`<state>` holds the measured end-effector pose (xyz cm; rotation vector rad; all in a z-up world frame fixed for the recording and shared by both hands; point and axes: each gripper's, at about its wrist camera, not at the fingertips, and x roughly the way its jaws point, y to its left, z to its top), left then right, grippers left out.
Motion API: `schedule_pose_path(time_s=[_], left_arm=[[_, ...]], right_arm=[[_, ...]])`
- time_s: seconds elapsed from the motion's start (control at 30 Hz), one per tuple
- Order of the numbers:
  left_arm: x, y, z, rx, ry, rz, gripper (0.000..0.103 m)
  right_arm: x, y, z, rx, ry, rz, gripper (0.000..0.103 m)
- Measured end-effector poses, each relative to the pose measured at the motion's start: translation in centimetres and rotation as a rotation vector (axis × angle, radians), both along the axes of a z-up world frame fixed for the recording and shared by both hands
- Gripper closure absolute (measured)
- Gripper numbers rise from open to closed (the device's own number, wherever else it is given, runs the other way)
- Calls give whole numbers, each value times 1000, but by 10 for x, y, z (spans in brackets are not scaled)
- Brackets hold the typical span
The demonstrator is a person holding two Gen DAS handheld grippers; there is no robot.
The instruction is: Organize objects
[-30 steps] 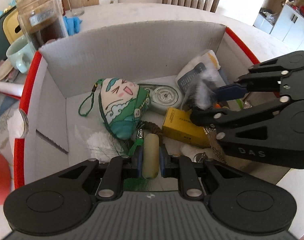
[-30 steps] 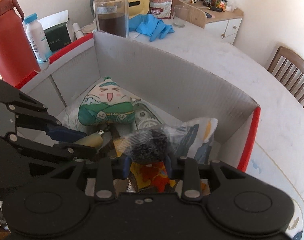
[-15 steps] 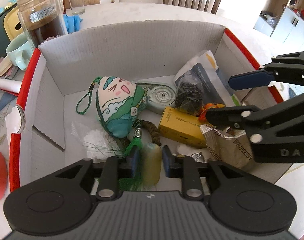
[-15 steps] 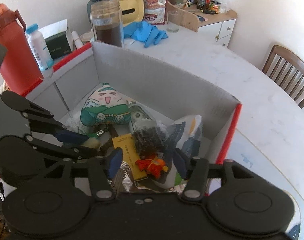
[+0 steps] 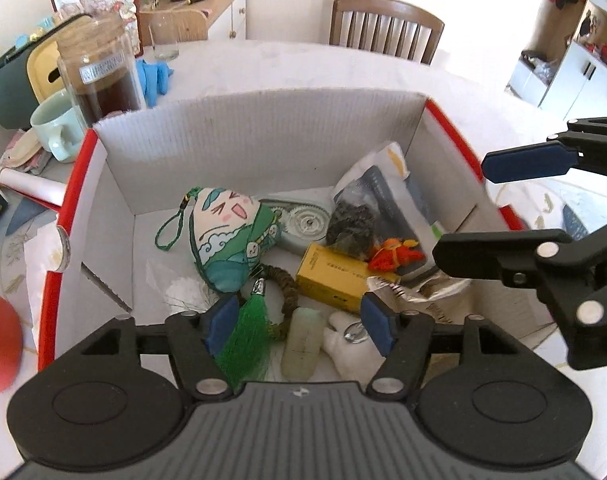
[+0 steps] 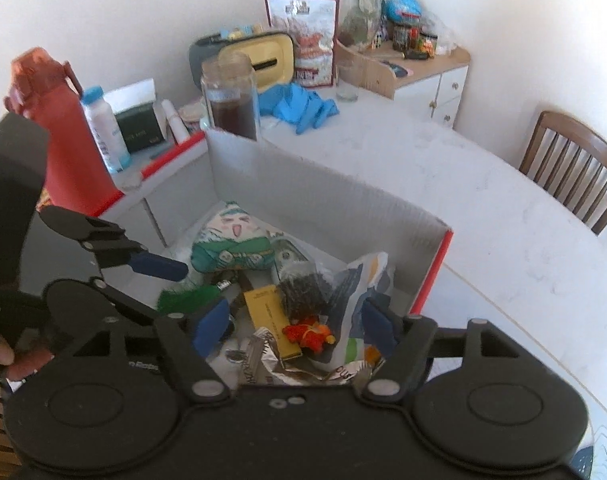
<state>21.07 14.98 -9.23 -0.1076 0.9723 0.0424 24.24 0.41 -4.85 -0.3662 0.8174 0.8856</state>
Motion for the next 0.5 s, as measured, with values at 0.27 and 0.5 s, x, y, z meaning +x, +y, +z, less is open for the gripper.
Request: schedule_pose_path(time_s=[0.27,0.5], left_arm=[[-20,-13,30,31,-103,45,28],[-42,-26,49,54,-178,90,19]], right_arm=[[-13,-22,24,81,-11,18,21],[-27,-43,40,137,-27,33,16]])
